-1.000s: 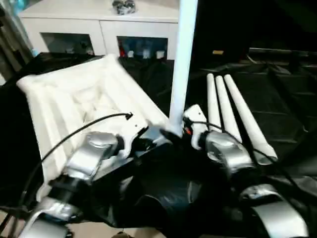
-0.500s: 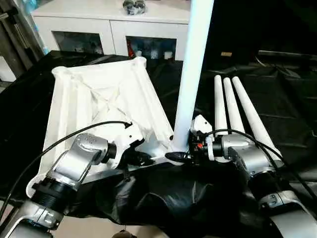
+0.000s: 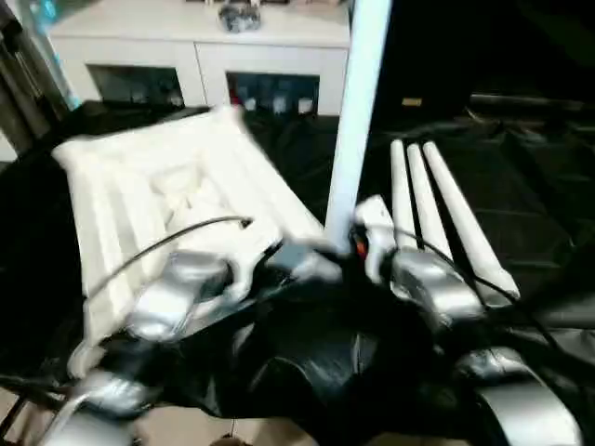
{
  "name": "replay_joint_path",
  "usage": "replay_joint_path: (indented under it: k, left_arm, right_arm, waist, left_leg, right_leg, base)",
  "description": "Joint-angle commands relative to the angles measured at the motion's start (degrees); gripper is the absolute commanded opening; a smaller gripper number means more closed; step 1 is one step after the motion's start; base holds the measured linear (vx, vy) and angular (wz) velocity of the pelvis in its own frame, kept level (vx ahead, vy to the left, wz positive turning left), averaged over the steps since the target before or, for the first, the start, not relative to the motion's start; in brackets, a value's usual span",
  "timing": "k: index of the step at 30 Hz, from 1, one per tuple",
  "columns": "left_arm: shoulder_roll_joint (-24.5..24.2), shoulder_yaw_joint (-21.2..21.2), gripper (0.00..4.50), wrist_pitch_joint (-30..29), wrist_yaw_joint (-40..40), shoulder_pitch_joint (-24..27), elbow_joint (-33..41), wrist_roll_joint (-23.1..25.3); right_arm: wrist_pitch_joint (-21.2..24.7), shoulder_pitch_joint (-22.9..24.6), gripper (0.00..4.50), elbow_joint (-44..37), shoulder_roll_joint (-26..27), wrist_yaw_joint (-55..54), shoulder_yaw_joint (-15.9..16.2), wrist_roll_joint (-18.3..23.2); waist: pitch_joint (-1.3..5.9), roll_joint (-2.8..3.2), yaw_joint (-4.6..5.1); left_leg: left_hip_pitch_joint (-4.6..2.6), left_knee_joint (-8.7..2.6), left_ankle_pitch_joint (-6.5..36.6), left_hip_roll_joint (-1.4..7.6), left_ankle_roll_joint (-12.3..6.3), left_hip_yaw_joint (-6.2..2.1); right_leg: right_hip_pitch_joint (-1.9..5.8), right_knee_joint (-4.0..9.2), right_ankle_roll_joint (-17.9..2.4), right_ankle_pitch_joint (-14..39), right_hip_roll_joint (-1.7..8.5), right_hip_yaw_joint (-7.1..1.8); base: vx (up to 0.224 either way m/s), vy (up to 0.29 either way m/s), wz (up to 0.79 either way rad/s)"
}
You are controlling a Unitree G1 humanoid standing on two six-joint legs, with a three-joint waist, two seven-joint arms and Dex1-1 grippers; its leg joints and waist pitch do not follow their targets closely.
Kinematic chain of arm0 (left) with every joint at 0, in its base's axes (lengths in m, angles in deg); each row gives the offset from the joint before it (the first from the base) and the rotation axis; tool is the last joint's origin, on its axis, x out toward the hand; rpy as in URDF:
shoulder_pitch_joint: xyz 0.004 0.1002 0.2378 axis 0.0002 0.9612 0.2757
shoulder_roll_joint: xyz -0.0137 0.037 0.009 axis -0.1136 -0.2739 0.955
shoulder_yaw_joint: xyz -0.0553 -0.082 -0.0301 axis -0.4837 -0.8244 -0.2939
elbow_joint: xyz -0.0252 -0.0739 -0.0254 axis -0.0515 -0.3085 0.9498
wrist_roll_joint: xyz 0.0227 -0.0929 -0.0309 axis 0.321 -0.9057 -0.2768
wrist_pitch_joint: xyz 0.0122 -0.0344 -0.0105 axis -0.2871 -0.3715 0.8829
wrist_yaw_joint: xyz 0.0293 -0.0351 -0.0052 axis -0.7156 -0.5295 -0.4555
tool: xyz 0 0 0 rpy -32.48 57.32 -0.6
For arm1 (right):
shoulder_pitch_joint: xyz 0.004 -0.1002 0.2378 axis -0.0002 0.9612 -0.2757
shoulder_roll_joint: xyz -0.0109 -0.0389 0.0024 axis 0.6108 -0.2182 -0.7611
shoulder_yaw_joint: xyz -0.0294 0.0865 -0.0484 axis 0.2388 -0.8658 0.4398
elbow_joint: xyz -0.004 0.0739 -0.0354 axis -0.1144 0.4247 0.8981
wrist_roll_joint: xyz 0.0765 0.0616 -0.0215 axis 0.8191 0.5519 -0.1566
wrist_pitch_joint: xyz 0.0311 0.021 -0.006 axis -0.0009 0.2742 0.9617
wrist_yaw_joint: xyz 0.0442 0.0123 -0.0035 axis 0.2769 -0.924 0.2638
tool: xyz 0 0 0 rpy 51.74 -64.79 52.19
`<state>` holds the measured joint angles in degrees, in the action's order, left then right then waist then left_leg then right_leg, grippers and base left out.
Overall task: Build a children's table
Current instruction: Rotate leg to tighten
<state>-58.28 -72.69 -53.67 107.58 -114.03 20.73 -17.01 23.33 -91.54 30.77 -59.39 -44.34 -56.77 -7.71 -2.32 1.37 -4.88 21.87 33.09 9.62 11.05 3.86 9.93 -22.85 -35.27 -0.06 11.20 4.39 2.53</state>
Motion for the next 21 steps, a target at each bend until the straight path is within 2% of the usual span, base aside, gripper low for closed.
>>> replay_joint_path:
  k: [1, 4, 6, 9, 11, 15, 17, 18, 20, 21]
  left_arm:
    - [3.09, -2.01, 0.00, 0.28, -5.71, -3.49, -0.77, -0.17]
    - [4.47, -1.62, 0.00, 0.74, -6.33, -3.70, -0.90, 0.18]
    - [4.34, -0.42, 0.00, 1.74, -4.22, -3.02, 0.19, 0.24]
    - [2.90, 1.16, 0.00, 2.90, -0.84, -1.71, 2.02, -0.22]
    - [1.68, 2.04, 0.00, 3.27, 1.28, -0.81, 3.21, -0.51]
    - [-0.60, 2.73, 0.00, 3.11, 4.99, 0.76, 5.31, -1.16]
    - [-2.02, 3.06, 0.00, 3.49, 7.08, 1.34, 5.92, -1.39]
    - [-2.94, 3.21, 0.00, 3.44, 8.39, 1.66, 6.30, -1.59]
    - [-3.37, 3.30, 0.00, 3.39, 8.93, 1.82, 6.54, -1.73]
    - [-4.53, 3.64, 0.00, 3.29, 10.67, 2.22, 7.28, -2.08]
  right_arm:
    - [2.88, 0.79, 2.76, 4.81, 5.24, -3.22, 2.88, -1.80]
    - [1.85, 0.16, 2.76, 6.51, 7.17, -3.53, 3.05, -2.38]
    - [1.32, -0.38, 3.31, 6.92, 7.61, -2.32, 2.42, -1.46]
    - [0.54, -0.71, 3.48, 6.38, 6.96, 0.43, 2.30, -0.70]
    - [-0.58, -0.89, 3.78, 5.79, 6.12, 2.51, 2.63, -0.71]
    - [-2.35, 0.27, 3.78, 2.55, 3.69, 11.61, 4.51, -0.55]
    - [-2.74, 1.47, 3.78, -0.05, 1.83, 16.97, 6.08, -0.31]
    - [-2.93, 2.27, 3.78, -1.79, 0.51, 20.31, 6.99, -0.12]
    - [-3.08, 2.55, 3.78, -2.38, 0.01, 21.77, 7.16, -0.12]
    - [-2.57, 3.29, 3.78, -4.21, -1.54, 25.50, 7.74, 0.39]
  waist:
    - [3.12, 0.11, 0.11]
    - [3.20, 0.02, 0.00]
    - [3.22, 0.00, -0.06]
    - [3.17, 0.00, -0.02]
    - [3.33, 0.01, 0.26]
    - [3.44, 0.01, 0.75]
    - [3.48, 0.05, 0.74]
    - [3.46, -0.02, 0.59]
    - [3.45, 0.07, 0.60]
    - [3.36, -0.11, 0.50]
  left_leg:
    - [-1.09, -4.21, 15.14, 1.68, 1.04, -0.49]
    - [-1.04, -4.14, 15.49, 1.67, 0.80, -0.48]
    - [-0.91, -4.18, 15.10, 1.69, 0.32, -0.51]
    - [-0.91, -4.23, 15.27, 1.74, -0.13, -0.53]
    - [-0.59, -4.21, 14.49, 1.78, -0.27, -0.60]
    - [-0.62, -3.87, 12.09, 1.76, -1.78, -0.39]
    - [-0.63, -3.78, 11.60, 1.78, -2.32, -0.38]
    - [-0.54, -3.67, 10.65, 1.79, -3.21, -0.36]
    - [-0.74, -3.68, 10.59, 1.88, -3.47, -0.30]
    - [-0.80, -3.67, 11.08, 1.86, -3.48, -0.25]
  right_leg:
    - [1.98, 4.80, -11.32, 13.96, 3.37, -2.00]
    - [2.07, 4.77, -11.28, 12.85, 3.39, -1.94]
    - [2.21, 4.68, -11.29, 12.10, 3.46, -1.95]
    - [2.19, 4.71, -11.30, 11.84, 3.43, -1.92]
    - [2.47, 4.43, -11.55, 10.32, 3.52, -1.88]
    - [2.59, 4.01, -13.29, 5.12, 3.30, -1.82]
    - [2.72, 3.93, -13.73, 3.99, 3.26, -1.74]
    - [2.87, 3.76, -14.08, 2.67, 3.23, -1.68]
    - [2.63, 3.75, -14.77, 2.68, 3.25, -1.72]
    - [2.69, 3.88, -14.94, 3.58, 3.22, -1.73]
  base:
    - [0.000, 0.000, 0.00]
    - [0.000, 0.000, 0.00]
    - [0.000, 0.000, 0.00]
    - [0.000, 0.000, 0.00]
    - [0.000, 0.000, 0.00]
    - [0.000, 0.000, 0.00]
    - [0.000, 0.000, 0.00]
    - [0.000, 0.000, 0.00]
    - [0.000, 0.000, 0.00]
    - [0.000, 0.000, 0.00]
